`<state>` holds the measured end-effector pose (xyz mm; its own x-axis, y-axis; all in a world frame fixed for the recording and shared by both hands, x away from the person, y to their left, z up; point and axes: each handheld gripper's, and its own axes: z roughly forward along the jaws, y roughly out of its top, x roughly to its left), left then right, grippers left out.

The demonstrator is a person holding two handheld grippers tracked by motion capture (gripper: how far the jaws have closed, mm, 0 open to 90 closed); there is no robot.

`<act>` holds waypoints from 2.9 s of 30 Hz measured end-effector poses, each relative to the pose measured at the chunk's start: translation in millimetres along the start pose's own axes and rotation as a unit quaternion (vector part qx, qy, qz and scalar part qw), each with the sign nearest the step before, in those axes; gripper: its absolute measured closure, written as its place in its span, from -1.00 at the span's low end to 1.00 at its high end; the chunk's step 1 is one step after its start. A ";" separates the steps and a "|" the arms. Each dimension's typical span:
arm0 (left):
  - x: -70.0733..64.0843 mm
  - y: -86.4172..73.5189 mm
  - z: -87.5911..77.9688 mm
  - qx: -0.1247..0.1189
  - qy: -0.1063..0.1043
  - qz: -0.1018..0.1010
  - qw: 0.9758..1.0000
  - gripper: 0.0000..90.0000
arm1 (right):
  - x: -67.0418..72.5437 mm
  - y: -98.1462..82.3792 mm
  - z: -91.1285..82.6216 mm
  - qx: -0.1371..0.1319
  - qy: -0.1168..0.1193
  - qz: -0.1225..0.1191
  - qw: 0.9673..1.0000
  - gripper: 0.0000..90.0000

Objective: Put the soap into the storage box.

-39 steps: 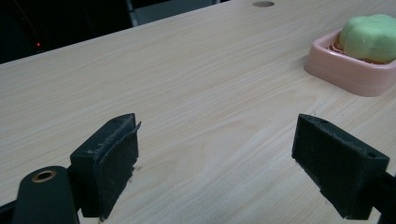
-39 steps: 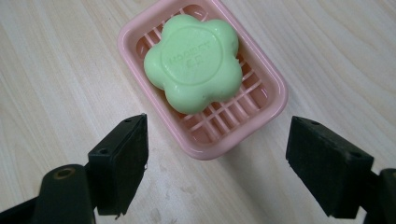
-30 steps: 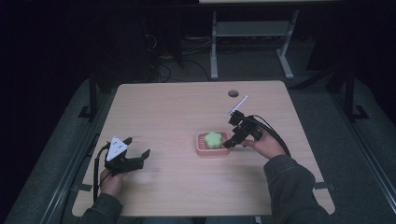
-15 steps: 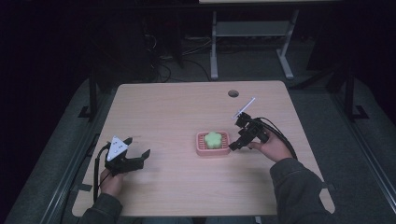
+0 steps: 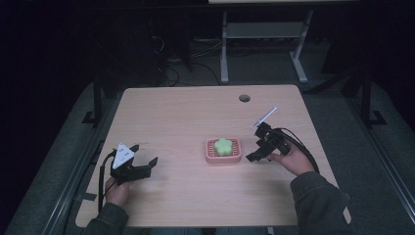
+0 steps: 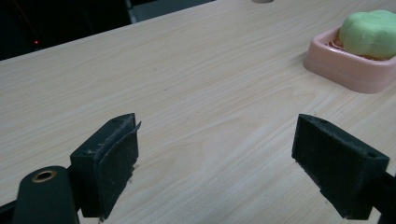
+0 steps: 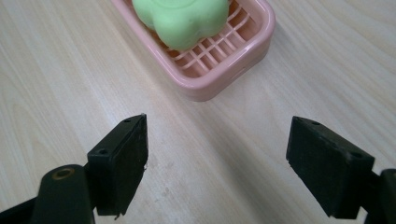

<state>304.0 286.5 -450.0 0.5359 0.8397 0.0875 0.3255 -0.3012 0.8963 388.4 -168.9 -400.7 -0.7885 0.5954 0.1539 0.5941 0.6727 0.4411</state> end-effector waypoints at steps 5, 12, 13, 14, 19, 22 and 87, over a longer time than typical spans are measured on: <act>-0.4 -0.1 0.1 0.000 -0.001 -0.001 1.000 -0.68 | 0.3 -9.7 -3.5 -0.005 0.000 0.005 1.000 -0.54; -0.4 -0.3 0.7 0.002 0.000 -0.001 1.000 -0.68 | -1.0 -23.6 -5.8 -0.007 0.000 0.010 1.000 -0.54; -0.5 -0.3 0.7 0.003 -0.001 -0.001 1.000 -0.68 | -0.8 -25.0 -6.0 -0.008 0.000 0.012 1.000 -0.54; -0.5 -0.3 0.7 0.003 -0.001 -0.001 1.000 -0.68 | -1.4 -27.3 -6.0 -0.009 -0.001 0.013 1.000 -0.54; -1.0 -0.5 1.4 0.003 -0.002 -0.001 1.000 -0.68 | -0.8 -35.6 -6.0 -0.006 -0.004 0.014 1.000 -0.54; -1.0 -0.5 1.5 0.003 -0.002 -0.001 1.000 -0.68 | 0.1 -40.2 -7.8 -0.012 -0.003 0.017 1.000 -0.54; -6.6 -2.3 6.3 0.020 -0.020 0.016 0.999 -0.68 | 11.9 -136.4 -13.8 -0.069 -0.007 0.068 0.995 -0.53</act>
<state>304.6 278.8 -455.4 0.5763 0.8113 0.0980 0.3385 -0.3461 0.8750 295.8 -259.6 -446.9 -0.6994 0.6839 0.2077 0.6670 0.5200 0.5337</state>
